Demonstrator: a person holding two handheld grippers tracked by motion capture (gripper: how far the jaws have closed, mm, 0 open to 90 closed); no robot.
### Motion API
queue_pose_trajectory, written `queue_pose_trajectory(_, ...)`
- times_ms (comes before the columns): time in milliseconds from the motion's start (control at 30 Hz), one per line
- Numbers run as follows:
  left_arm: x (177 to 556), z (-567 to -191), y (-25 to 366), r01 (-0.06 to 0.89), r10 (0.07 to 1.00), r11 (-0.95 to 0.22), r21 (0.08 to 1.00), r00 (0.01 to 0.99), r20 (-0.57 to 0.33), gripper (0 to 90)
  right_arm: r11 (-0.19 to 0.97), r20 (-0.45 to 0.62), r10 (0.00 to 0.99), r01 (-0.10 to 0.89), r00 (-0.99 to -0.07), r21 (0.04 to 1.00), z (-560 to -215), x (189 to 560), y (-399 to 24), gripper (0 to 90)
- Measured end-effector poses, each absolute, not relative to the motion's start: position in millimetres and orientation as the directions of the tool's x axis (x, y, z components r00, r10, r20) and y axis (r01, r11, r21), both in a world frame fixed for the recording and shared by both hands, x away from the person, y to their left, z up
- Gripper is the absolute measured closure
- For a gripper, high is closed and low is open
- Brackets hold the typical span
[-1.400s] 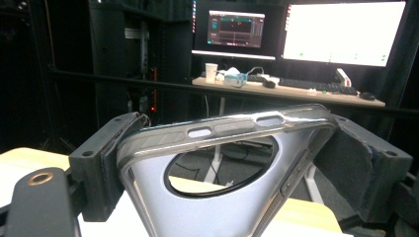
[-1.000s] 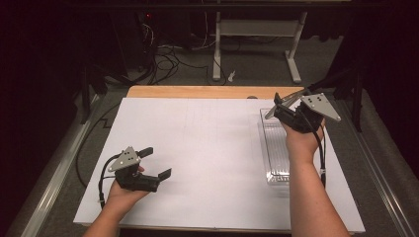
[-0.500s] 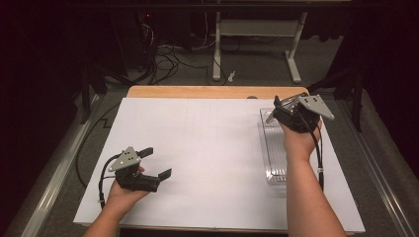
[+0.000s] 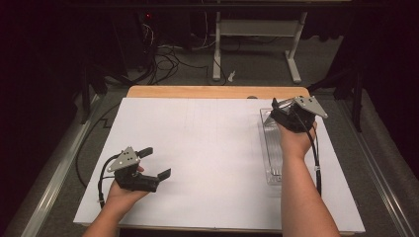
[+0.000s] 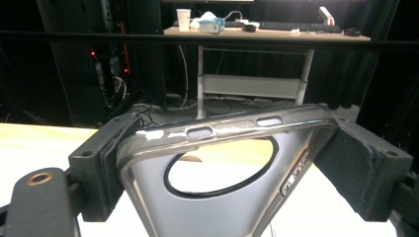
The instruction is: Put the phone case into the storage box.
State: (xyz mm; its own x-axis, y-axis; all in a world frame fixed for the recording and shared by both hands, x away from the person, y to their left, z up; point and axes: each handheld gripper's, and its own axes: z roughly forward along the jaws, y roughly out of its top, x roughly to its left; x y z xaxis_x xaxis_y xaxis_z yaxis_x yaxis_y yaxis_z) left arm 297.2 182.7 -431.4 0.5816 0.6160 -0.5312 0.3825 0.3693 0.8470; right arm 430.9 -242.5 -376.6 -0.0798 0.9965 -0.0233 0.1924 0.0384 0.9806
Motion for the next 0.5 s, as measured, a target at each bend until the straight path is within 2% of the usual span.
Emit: queue_pose_trajectory(500, 296.8, -431.4, 182.8, 0.385, 0.615, 0.369, 0.846, 0.581, -0.533, 0.2, 0.019, -0.004, 0.998, 0.227, -0.064, 0.974, -387.6, 441.2, -243.2, 14.7)
